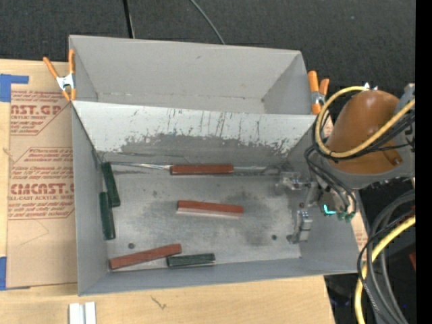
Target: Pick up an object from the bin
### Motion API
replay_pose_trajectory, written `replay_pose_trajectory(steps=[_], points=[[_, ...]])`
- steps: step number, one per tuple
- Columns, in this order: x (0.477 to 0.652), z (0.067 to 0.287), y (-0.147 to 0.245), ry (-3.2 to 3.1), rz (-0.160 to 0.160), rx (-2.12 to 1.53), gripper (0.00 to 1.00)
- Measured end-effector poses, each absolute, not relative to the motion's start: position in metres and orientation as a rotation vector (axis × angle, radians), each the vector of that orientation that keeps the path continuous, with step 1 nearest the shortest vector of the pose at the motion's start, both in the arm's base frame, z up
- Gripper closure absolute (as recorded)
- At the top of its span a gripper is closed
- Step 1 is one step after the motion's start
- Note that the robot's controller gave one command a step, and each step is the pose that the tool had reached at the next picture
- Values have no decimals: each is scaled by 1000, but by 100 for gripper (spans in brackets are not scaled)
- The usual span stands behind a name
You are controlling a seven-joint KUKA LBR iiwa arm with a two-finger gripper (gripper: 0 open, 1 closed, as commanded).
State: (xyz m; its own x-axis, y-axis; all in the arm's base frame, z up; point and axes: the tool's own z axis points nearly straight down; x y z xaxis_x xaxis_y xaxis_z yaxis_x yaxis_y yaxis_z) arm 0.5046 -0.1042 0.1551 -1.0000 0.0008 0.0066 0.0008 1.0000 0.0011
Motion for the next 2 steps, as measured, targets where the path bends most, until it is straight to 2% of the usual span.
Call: replay_pose_trajectory(steps=[2], points=[[507,158,-104,-3143,0,2,0]])
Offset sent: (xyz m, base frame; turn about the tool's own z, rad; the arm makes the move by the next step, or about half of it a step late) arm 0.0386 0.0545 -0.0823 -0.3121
